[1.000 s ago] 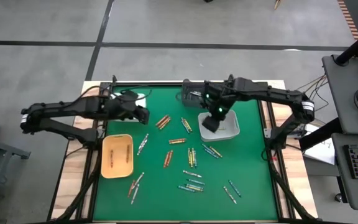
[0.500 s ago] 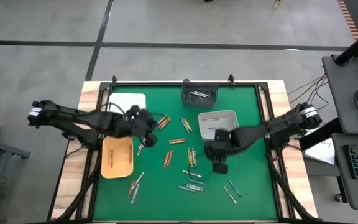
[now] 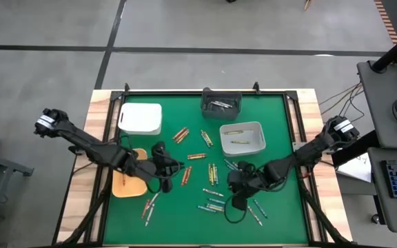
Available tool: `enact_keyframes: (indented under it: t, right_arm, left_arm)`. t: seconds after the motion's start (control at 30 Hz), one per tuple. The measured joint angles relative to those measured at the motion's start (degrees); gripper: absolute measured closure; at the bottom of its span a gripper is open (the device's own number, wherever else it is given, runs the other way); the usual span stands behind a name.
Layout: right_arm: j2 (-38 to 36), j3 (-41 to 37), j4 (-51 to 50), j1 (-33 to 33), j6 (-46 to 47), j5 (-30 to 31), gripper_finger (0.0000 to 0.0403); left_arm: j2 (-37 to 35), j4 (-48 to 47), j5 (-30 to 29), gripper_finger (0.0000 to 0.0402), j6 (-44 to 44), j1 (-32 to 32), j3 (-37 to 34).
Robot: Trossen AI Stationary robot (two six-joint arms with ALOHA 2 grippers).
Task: Sort crayons
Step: Put the blue crayon into the white bin
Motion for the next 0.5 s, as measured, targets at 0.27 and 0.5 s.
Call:
enact_keyframes:
  t: [0.27, 0.5]
  right_arm:
    - [0.0, 0.71, -1.26, -2.07, 2.23, 1.14, 0.0355]
    - [0.0, 2.19, -2.16, -4.13, 9.3, -6.35, 0.0355]
  left_arm:
    - [-0.32, 11.12, 0.25, 0.0364, 12.27, 2.77, -6.4]
    - [-0.32, 12.77, 0.26, 0.0364, 18.31, 6.19, -7.83]
